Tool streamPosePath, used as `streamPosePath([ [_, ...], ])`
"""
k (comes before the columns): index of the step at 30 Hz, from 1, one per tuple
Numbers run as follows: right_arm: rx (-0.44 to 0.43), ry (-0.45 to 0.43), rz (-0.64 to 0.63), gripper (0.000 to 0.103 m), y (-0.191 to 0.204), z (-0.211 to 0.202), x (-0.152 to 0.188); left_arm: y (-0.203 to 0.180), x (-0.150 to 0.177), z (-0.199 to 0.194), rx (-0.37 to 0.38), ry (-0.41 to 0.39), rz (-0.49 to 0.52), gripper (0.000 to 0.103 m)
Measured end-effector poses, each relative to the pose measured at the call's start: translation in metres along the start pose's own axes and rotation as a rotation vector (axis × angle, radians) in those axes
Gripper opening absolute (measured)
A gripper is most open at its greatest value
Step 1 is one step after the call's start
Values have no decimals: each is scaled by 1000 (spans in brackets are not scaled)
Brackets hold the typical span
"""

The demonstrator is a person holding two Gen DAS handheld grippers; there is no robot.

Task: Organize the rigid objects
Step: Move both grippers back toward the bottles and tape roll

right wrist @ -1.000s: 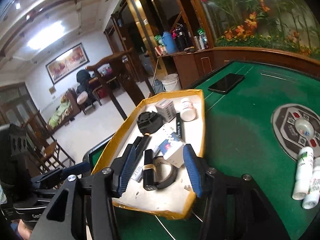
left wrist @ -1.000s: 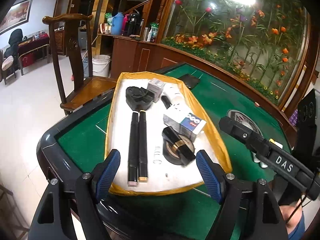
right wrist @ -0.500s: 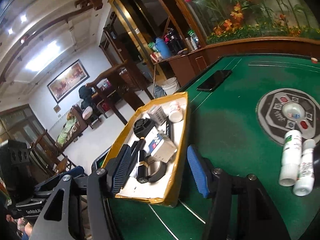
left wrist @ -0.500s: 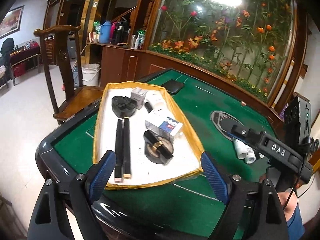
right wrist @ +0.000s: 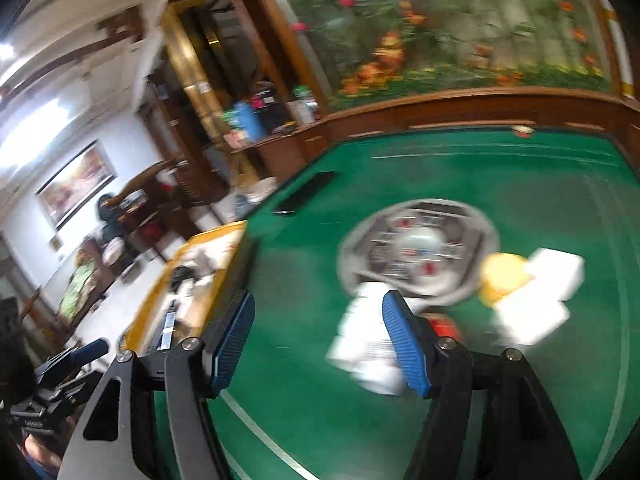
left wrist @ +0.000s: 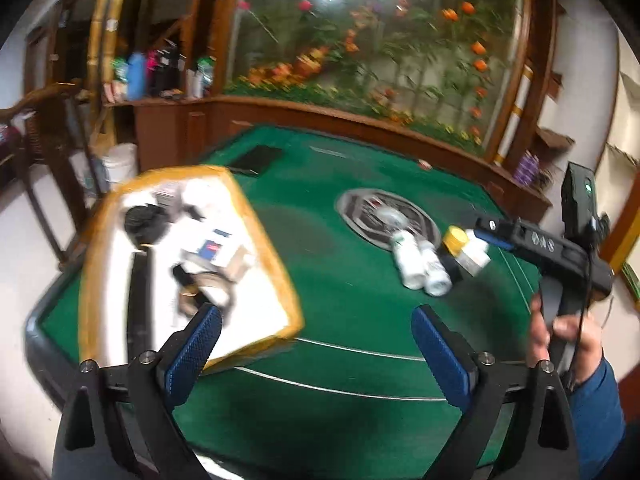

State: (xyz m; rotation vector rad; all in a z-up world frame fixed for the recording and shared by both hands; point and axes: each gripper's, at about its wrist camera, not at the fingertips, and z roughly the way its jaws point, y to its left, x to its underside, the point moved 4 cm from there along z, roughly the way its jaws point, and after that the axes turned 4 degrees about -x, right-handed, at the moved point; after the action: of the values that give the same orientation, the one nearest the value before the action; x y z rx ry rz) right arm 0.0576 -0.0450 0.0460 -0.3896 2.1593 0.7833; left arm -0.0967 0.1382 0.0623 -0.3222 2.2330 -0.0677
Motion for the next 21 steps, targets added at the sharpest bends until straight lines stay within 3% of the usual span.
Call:
streamPosePath([
  [2,39,-5,99,66,-26,-6,0,-15,-1,15,31,46,29,98],
  [5,-7,1,234,66,-49,-9,2,-31,-3,42,26,104,57,98],
  [9,34,28,264,66,-59,-6,4,-54,-9,72,67,173,56,98],
  [15,12,46,345,66,-73,-8,9,-89,-41,122,56,259,111,96],
  [21,19,69,403,66,-83,-4,11,-108,-51,179,61,364,144,78],
])
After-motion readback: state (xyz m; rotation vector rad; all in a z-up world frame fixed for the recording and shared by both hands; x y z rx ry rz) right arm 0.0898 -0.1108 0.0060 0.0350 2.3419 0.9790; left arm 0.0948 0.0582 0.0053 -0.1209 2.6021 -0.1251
